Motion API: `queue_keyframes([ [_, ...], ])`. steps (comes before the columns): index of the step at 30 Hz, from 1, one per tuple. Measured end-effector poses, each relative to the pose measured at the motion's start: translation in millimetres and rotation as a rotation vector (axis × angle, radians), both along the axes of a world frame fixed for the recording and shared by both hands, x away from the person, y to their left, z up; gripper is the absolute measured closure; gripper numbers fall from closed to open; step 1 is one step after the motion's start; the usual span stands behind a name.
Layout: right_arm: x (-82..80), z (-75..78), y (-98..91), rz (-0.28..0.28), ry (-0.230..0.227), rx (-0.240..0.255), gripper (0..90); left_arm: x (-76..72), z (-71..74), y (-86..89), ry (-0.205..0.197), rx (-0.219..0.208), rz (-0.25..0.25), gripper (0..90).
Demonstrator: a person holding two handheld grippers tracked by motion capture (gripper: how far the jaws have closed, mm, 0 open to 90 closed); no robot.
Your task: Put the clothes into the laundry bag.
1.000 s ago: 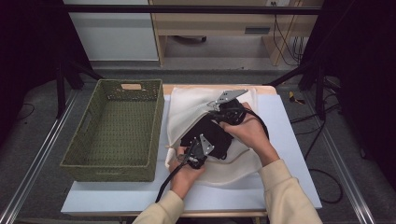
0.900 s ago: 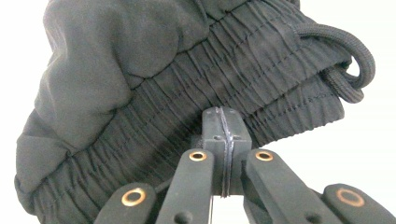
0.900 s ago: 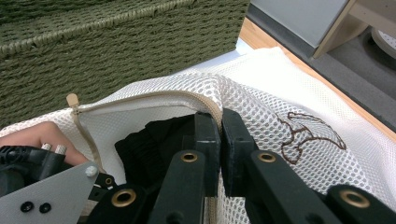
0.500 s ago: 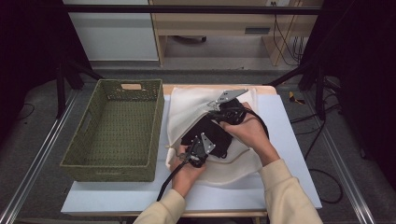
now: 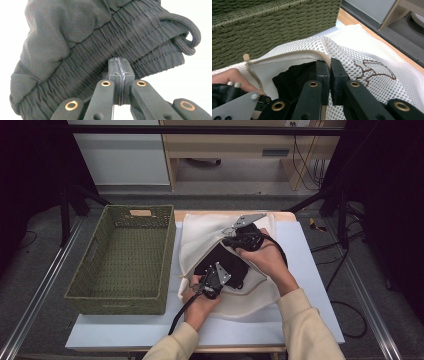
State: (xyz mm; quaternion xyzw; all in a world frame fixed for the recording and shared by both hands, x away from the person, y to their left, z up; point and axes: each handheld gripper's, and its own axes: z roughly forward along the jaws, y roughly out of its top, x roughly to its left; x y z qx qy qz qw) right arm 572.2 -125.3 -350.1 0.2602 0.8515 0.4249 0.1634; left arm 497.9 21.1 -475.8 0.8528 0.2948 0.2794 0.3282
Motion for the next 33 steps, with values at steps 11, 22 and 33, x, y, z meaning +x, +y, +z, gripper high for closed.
queue_keyframes([
  [11, 1.9, -1.0, 0.3, 0.003, 0.006, 0.006, 87.1, 4.1, 0.4, -0.7, 0.002, 0.005, 0.007, 89.9],
  [22, 1.9, -0.9, -1.4, 0.003, 0.011, 0.005, 87.0, 7.9, 0.3, -2.8, -0.001, 0.008, 0.010, 89.9],
  [33, 0.3, 0.2, -1.7, 0.003, 0.010, 0.003, 87.0, 11.8, 0.0, -4.6, -0.005, 0.009, 0.017, 89.9],
])
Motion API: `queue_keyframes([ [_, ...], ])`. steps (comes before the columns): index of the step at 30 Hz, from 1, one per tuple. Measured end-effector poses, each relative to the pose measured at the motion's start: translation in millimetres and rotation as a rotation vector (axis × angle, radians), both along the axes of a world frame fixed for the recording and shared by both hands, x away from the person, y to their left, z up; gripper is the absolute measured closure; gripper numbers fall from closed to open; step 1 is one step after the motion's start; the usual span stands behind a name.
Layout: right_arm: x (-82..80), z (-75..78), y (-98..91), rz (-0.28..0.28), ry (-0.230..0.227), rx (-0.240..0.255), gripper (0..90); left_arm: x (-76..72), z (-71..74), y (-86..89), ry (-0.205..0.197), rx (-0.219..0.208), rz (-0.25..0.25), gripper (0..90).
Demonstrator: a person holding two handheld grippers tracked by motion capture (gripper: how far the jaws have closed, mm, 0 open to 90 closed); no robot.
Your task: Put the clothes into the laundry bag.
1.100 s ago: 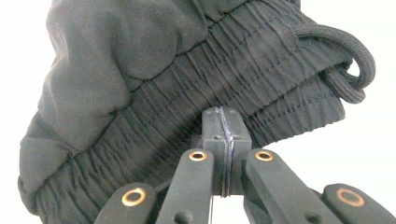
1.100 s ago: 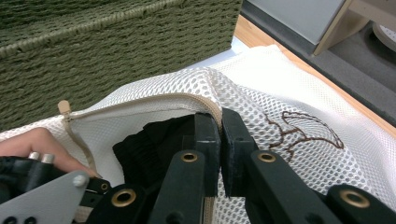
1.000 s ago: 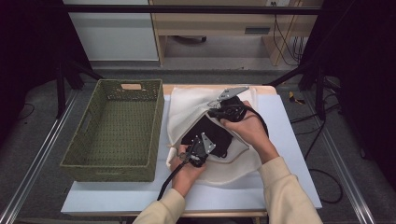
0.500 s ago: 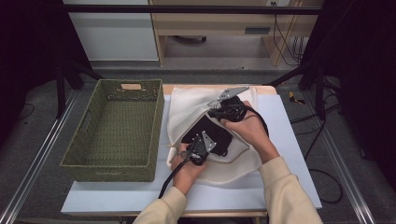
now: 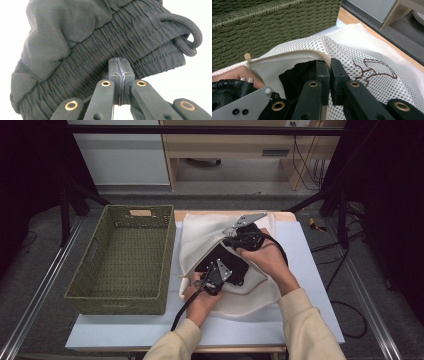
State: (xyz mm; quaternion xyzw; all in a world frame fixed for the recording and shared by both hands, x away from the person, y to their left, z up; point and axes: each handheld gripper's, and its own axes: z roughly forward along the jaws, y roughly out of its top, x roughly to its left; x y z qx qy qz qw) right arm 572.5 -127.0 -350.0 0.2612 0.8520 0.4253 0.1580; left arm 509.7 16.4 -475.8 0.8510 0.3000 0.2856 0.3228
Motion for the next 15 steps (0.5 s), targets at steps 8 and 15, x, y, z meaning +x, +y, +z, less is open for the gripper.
queue_keyframes([
  [8, 0.3, 0.1, -0.7, -0.001, 0.001, 0.003, 87.0, 2.6, 0.9, -2.1, 0.002, 0.002, 0.003, 89.9],
  [15, 0.1, 0.0, -1.3, 0.004, 0.000, 0.002, 87.0, 3.9, 1.6, -3.1, -0.002, 0.010, 0.003, 89.9],
])
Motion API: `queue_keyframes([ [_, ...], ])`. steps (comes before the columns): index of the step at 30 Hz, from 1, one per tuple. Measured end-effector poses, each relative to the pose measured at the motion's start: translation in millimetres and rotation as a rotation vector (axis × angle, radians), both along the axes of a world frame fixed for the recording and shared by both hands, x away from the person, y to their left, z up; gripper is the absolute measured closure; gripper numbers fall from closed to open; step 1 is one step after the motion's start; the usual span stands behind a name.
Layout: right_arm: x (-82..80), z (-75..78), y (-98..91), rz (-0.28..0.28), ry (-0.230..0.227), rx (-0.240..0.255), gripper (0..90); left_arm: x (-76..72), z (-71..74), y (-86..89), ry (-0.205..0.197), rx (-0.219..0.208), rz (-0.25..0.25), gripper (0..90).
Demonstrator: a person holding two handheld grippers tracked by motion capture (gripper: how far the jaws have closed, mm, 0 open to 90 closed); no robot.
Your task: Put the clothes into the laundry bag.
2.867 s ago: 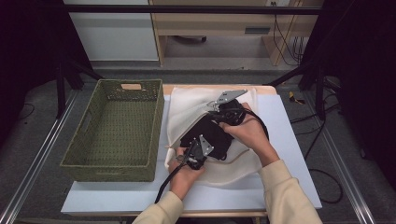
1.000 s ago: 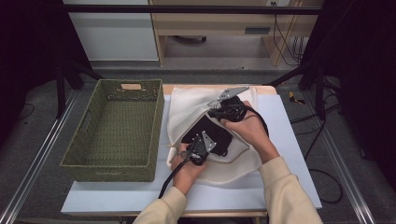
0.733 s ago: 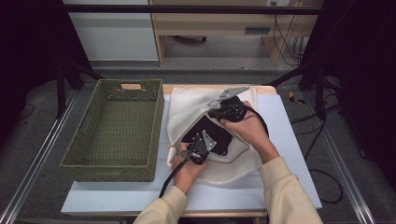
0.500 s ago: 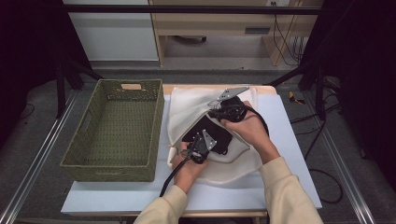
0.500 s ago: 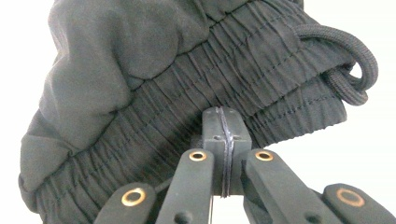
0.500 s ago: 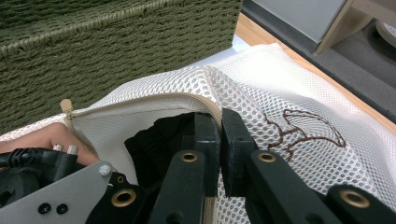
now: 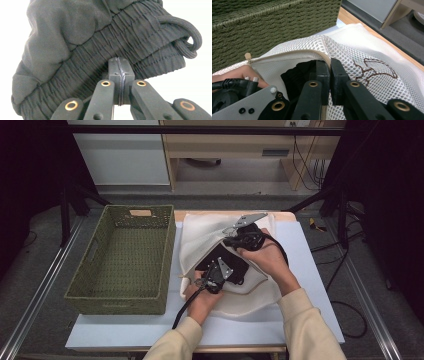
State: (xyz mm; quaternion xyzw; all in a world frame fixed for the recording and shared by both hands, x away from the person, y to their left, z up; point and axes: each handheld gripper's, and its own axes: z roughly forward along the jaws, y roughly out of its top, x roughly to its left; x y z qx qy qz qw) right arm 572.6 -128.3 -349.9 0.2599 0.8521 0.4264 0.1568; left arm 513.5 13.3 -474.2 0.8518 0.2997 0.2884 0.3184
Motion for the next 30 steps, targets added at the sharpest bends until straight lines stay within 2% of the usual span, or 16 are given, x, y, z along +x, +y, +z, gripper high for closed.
queue_keyframes([
  [30, 5.9, 0.6, -1.9, -0.012, 0.004, -0.010, 87.0, 2.3, -1.1, -2.2, -0.014, 0.010, 0.001, 89.9],
])
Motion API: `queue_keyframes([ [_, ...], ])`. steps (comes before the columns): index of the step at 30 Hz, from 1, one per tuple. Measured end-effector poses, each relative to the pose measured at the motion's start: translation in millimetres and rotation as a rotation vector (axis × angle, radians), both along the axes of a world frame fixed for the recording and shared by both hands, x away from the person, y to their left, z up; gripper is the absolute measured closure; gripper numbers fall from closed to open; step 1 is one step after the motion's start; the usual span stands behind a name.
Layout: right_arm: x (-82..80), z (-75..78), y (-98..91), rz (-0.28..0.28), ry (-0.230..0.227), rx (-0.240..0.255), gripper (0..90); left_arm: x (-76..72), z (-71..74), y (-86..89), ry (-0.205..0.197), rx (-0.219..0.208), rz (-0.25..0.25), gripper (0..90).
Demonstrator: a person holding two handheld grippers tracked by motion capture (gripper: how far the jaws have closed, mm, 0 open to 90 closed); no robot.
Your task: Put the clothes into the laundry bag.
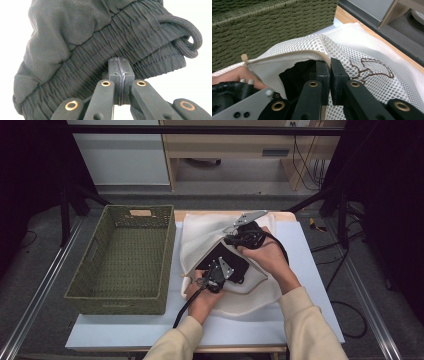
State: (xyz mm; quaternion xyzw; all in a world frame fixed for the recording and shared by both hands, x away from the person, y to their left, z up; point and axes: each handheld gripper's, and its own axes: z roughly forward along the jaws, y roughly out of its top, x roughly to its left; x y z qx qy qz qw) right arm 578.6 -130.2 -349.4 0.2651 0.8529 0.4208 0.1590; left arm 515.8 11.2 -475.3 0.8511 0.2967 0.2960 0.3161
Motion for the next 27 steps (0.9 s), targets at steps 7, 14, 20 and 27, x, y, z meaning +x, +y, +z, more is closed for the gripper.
queue_keyframes([
  [7, 7.0, -4.3, -2.7, -0.016, 0.011, -0.003, 87.0, 0.0, -0.4, -0.3, -0.002, 0.007, -0.008, 89.9],
  [14, 10.6, -8.4, -3.8, -0.022, 0.020, -0.003, 87.0, 0.3, -0.5, -0.3, -0.002, 0.007, -0.008, 89.9],
  [20, 11.3, -9.8, -3.7, -0.021, 0.026, -0.005, 87.0, 2.2, 0.1, -1.1, 0.007, 0.004, -0.007, 90.0],
  [27, 11.0, -10.1, -4.3, -0.019, 0.025, -0.002, 87.0, 5.3, 0.6, -2.0, 0.008, 0.008, -0.003, 89.9],
])
